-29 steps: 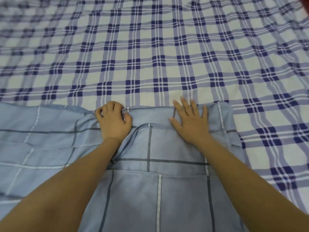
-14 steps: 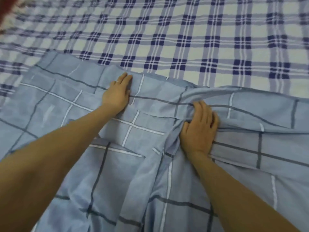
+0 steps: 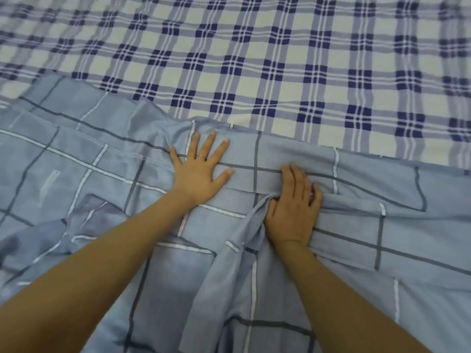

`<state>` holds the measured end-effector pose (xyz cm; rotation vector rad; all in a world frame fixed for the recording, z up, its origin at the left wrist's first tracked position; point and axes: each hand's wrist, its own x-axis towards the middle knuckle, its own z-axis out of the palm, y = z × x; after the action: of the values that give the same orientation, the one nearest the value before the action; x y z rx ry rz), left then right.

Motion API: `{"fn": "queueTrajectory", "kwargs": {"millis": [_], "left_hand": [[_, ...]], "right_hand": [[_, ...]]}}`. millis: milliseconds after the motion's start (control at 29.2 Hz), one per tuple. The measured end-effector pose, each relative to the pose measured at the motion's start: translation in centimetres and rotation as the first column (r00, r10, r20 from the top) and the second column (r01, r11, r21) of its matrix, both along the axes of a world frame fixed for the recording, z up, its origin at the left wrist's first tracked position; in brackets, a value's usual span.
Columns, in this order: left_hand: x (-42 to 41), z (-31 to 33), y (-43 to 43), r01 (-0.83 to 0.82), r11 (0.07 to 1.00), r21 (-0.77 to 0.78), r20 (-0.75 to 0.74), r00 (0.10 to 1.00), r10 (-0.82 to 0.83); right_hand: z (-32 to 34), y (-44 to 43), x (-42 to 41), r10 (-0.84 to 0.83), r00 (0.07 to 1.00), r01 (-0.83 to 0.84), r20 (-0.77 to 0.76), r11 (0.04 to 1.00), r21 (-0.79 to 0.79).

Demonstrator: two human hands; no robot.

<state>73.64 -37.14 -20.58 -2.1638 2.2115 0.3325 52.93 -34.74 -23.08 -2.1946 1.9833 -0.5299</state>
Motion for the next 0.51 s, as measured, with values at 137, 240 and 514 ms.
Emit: {"fn": "queueTrajectory", "kwargs": {"millis": [137,240,514], "left_hand": [[-2.8,0.9,-1.7,-0.337,0.905,0.259,-0.14,0.914,0.381],[-8.5,4.3,2.0,-0.4,0.912,0.087,-0.462,0.795,0.393],[-19.8,4.4,10.6,0.03,0.982,-0.185,-0.119,0.992,-0.053]], "right_hand": [[0.7,-0.1,0.9,-0.007,0.993,0.006,0.115,1.0,0.008],[1.9,-0.2,0.5,0.042,0.93,-0.08,0.366,0.993,0.089],[6.9,4.7,-23.5,-0.154,0.958,0.176,0.243,0.982,-0.071]]}}
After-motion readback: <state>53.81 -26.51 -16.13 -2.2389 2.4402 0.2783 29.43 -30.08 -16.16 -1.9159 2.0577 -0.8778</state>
